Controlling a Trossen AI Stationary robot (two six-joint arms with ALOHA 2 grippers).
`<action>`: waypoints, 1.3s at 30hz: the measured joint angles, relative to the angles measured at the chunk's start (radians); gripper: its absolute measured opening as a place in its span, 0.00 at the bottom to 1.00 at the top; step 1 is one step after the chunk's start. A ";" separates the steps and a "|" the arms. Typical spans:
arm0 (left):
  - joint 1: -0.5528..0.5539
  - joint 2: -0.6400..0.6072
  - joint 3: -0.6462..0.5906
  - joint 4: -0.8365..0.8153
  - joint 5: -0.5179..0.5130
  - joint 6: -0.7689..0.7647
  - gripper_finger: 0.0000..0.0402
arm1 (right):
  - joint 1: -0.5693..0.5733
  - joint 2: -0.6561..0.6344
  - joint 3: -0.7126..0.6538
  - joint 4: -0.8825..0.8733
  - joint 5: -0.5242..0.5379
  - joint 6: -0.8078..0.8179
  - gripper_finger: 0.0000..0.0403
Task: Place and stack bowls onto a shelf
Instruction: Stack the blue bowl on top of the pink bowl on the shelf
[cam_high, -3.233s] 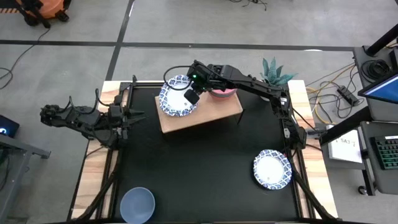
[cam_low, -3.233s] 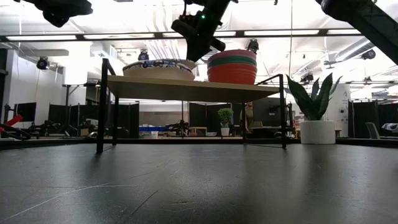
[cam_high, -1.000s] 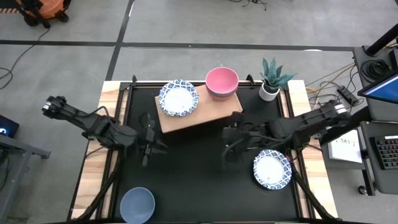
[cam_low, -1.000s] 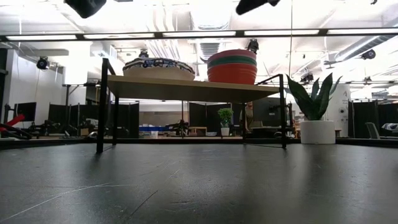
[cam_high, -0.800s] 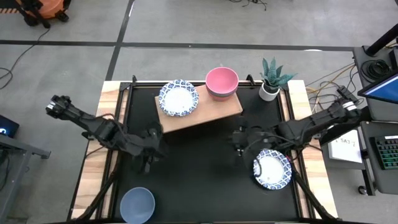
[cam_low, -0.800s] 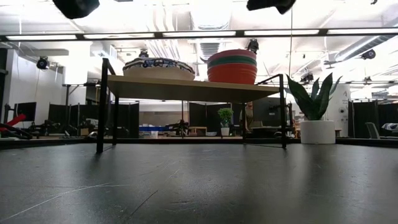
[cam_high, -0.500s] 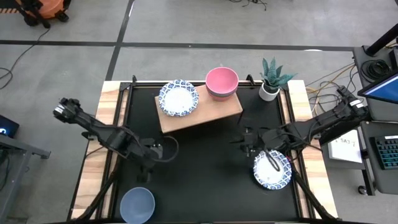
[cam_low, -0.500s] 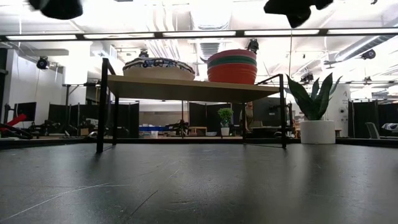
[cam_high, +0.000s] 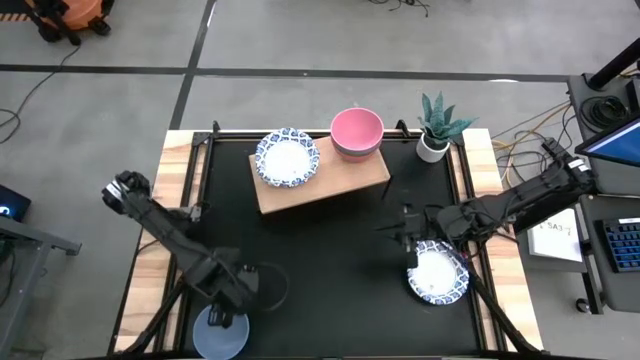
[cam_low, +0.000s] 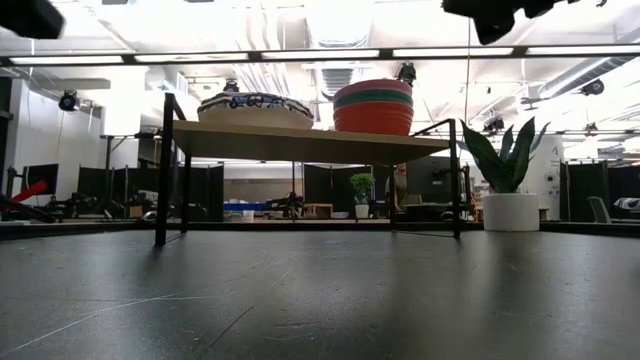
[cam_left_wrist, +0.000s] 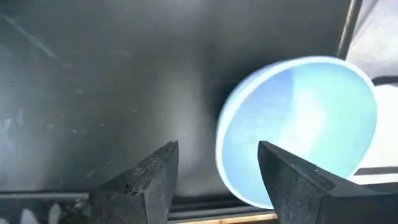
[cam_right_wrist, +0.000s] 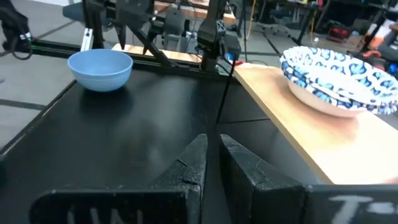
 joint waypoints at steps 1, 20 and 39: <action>-0.015 0.011 0.000 0.010 0.000 -0.010 0.51 | 0.002 -0.006 0.000 0.001 0.000 -0.003 0.08; -0.088 0.152 -0.061 0.157 -0.049 -0.126 0.40 | 0.020 -0.027 0.000 0.001 0.001 -0.019 0.08; -0.063 0.092 -0.080 0.236 0.005 -0.057 0.01 | 0.020 -0.028 0.000 0.006 0.002 -0.008 0.08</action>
